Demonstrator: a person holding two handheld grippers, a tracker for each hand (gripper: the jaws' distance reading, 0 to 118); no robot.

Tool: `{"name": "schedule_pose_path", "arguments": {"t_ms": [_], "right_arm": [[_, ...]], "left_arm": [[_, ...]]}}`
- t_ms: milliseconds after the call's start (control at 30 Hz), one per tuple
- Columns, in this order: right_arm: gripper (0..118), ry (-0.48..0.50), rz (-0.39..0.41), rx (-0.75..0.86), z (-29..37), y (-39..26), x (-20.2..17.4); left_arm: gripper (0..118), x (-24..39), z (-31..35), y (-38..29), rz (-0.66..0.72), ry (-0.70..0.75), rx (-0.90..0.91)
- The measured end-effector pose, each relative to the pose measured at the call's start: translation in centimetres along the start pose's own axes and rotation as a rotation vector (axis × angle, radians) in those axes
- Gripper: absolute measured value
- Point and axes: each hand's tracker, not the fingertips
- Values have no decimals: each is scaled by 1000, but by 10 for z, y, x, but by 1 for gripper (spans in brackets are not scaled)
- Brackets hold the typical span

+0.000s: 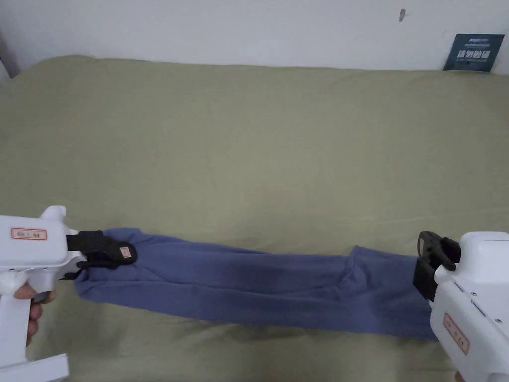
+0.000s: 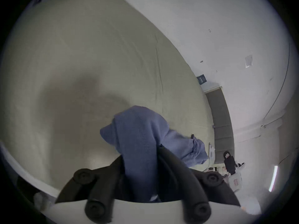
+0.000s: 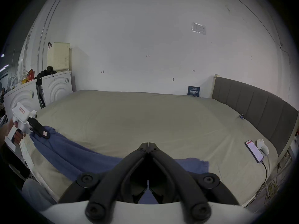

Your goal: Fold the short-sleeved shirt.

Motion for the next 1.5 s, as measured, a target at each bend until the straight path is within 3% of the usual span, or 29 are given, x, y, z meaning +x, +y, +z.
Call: {"name": "schedule_pose_path", "arguments": {"t_ms": [167,233,467,733,767,800,833,867,1000,1100,1167,1300,1500], "right_arm": [[0,9,-10,6,5,-3,2],[0,6,-16,6,6,-3,3],[0,-1,-26,-10,11,-11,16],[0,-33,-69,-53,5,-24,34],[0,-32,-83,-57,3,-23,36],[0,-35,-84,-59,2,-23,38],[0,-39,-82,-60,1,-23,39],[0,-42,-78,-61,1,-23,40],[0,-51,-83,-67,2,-20,46],[0,-46,-93,-75,1,-18,49],[0,-49,-79,-78,1,-18,49],[0,-44,-69,-83,2,-15,49],[0,-37,-55,-92,1,-14,48]], "left_arm": [[9,35,16,-3,1,36,2],[9,64,8,-11,-76,49,-18],[9,161,-74,-35,-209,16,-134],[9,215,-196,-69,-339,126,-244],[17,218,-208,-74,-363,149,-247],[45,220,-223,-78,-394,173,-247],[100,219,-233,-82,-421,181,-244],[118,217,-241,-85,-411,159,-264],[104,208,-229,-78,-352,32,-235],[74,204,-182,-74,-344,-40,-159],[0,189,-164,-67,-322,-59,-137],[0,151,-161,-52,-207,-83,-147],[0,169,-213,-85,-153,-131,-272]]}}
